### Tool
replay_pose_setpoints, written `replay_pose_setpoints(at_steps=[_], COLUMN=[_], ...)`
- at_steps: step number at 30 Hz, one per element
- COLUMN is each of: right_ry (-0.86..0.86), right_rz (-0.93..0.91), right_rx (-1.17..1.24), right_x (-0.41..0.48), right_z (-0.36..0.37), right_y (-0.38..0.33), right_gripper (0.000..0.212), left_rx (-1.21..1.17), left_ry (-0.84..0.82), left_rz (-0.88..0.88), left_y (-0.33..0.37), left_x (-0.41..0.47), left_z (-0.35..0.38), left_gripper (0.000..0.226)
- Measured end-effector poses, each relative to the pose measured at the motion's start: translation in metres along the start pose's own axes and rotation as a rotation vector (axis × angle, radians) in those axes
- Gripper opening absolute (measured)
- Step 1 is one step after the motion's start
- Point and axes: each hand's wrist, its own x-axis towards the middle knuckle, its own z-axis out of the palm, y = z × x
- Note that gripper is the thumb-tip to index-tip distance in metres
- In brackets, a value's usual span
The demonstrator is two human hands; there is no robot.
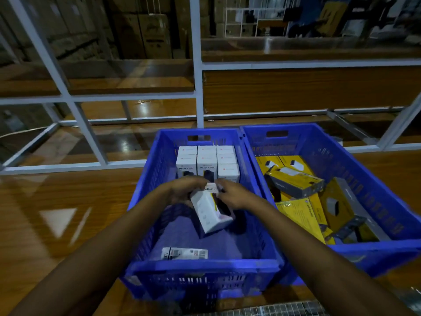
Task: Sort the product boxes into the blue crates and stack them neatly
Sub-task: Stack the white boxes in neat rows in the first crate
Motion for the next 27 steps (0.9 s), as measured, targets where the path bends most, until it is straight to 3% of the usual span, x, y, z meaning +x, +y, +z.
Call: replay_pose_setpoints(at_steps=[2, 6, 9, 12, 16, 23, 27], right_ry=[0.055, 0.007, -0.02, 0.08, 0.226, 0.267, 0.47], right_rz=[0.019, 0.085, 0.05, 0.022, -0.024, -0.091, -0.167], right_rx=[0.221, 0.757, 1.004, 1.194, 1.192, 1.142, 0.981], right_x=[0.004, 0.009, 0.018, 0.035, 0.05, 0.067, 0.072], right_z=[-0.004, -0.017, -0.024, -0.028, -0.033, -0.042, -0.038], right_y=[-0.004, -0.017, -0.021, -0.025, -0.031, -0.022, -0.014], right_gripper=[0.042, 0.033, 0.027, 0.031, 0.028, 0.027, 0.031], left_rx=[-0.099, -0.348, -0.509, -0.684, -0.71, -0.654, -0.574], left_ry=[0.001, 0.066, 0.117, 0.184, 0.26, 0.315, 0.335], left_rz=[0.106, 0.246, 0.319, 0.423, 0.461, 0.42, 0.347], left_y=[0.004, 0.012, 0.021, 0.033, 0.044, 0.056, 0.059], left_x=[-0.009, -0.01, -0.009, -0.002, 0.007, 0.017, 0.025], left_z=[-0.01, -0.026, -0.027, -0.029, -0.035, -0.042, -0.037], left_gripper=[0.018, 0.04, 0.047, 0.044, 0.05, 0.031, 0.035])
